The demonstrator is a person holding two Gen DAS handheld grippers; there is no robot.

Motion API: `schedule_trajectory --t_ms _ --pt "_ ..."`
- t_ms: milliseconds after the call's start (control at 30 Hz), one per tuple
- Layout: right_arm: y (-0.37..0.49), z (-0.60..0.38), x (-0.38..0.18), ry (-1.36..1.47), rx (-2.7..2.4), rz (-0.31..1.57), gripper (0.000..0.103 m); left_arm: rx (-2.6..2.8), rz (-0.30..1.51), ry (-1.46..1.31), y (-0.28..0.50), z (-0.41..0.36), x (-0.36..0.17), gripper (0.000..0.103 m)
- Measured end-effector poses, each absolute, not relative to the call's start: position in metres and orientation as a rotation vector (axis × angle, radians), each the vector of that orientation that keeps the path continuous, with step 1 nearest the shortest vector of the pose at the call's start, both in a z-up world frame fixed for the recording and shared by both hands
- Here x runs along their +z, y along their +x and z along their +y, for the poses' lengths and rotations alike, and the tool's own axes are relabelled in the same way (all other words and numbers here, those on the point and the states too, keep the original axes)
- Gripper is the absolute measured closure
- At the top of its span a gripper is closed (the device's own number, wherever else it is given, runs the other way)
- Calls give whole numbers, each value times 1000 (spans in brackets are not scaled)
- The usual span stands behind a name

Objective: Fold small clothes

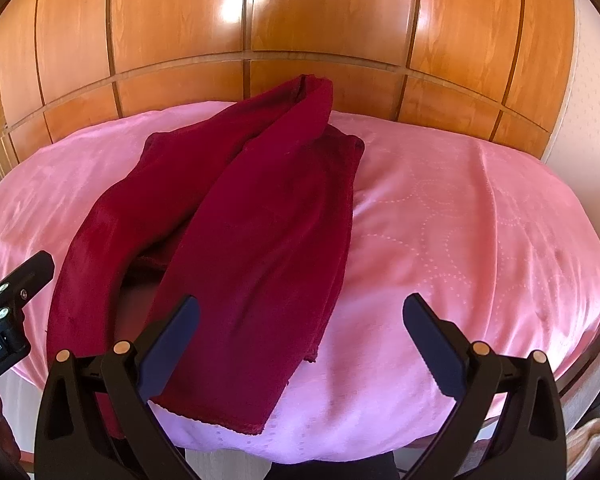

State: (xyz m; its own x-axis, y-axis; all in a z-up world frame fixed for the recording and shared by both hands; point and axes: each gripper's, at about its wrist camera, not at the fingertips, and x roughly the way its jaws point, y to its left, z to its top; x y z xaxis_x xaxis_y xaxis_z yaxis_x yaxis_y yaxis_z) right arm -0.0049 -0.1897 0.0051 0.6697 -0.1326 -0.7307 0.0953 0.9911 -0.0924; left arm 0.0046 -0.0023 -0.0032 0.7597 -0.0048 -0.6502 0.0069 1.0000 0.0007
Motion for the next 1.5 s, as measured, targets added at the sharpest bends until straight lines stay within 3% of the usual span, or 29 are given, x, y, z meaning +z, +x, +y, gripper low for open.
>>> schedule_trajectory --t_ms 1500 --pt "-7 -181 5 -89 -121 814 2 -53 732 49 5 -15 -7 4"
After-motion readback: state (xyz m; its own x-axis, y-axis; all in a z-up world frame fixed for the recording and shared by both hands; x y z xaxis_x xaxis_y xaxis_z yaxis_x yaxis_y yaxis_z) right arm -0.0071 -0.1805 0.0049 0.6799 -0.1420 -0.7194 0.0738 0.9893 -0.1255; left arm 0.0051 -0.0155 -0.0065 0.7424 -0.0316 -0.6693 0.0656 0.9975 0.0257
